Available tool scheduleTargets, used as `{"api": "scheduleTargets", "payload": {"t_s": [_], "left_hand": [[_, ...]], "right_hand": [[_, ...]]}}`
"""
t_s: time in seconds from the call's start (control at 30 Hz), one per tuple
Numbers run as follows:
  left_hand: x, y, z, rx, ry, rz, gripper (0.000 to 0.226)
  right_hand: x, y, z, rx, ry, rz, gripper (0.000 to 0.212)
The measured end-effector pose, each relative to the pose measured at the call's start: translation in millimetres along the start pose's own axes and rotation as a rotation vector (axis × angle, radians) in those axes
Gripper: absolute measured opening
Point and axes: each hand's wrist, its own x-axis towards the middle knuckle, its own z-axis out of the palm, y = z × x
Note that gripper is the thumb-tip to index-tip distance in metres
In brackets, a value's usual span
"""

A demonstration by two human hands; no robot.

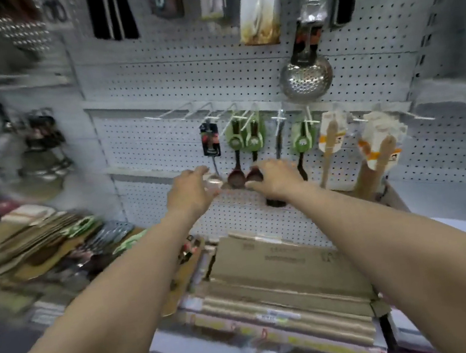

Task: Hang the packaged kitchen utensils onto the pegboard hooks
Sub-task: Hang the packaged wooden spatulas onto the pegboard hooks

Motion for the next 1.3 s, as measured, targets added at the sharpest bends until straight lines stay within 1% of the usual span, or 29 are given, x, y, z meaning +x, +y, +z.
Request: {"api": "scheduleTargets", "payload": {"t_s": [0.13,0.3,0.47,0.57,0.7,0.8,0.93,1.03,1.2,1.3], "left_hand": [[-28,-93,-71,0.061,0.082,-0.084,0.063],[-48,-186,-137,0.146,0.123,-0.205,0.064],[-42,-271,-174,0.165,0.197,-0.271,0.063],[-26,-323,-187,0.175,0.191,-0.32,0.061],[10,-392,-207,0.21,0.203,-0.377,0.06],[47,-446,-226,0.191,0.189,-0.399,0.056],[95,-510,-247,0.192,0.173,-0.44,0.061],[123,-557,-252,0.194,0.161,-0.439,0.062],[171,-653,-246,0.147,0.134,-0.433,0.06],[199,-719,-239,0.113,0.085,-0.412,0.059]], "right_hand": [[3,-118,10,0.099,0.014,-0.15,0.068],[11,-240,29,0.192,0.023,-0.238,0.07],[41,-338,51,0.218,-0.009,-0.351,0.067],[74,-390,71,0.231,-0.017,-0.39,0.069],[136,-458,98,0.267,-0.05,-0.422,0.071],[188,-509,118,0.287,-0.081,-0.431,0.073],[252,-567,136,0.264,-0.116,-0.441,0.071],[291,-605,153,0.247,-0.142,-0.435,0.07],[346,-660,201,0.217,-0.187,-0.375,0.066],[373,-693,241,0.213,-0.221,-0.318,0.065]]}}
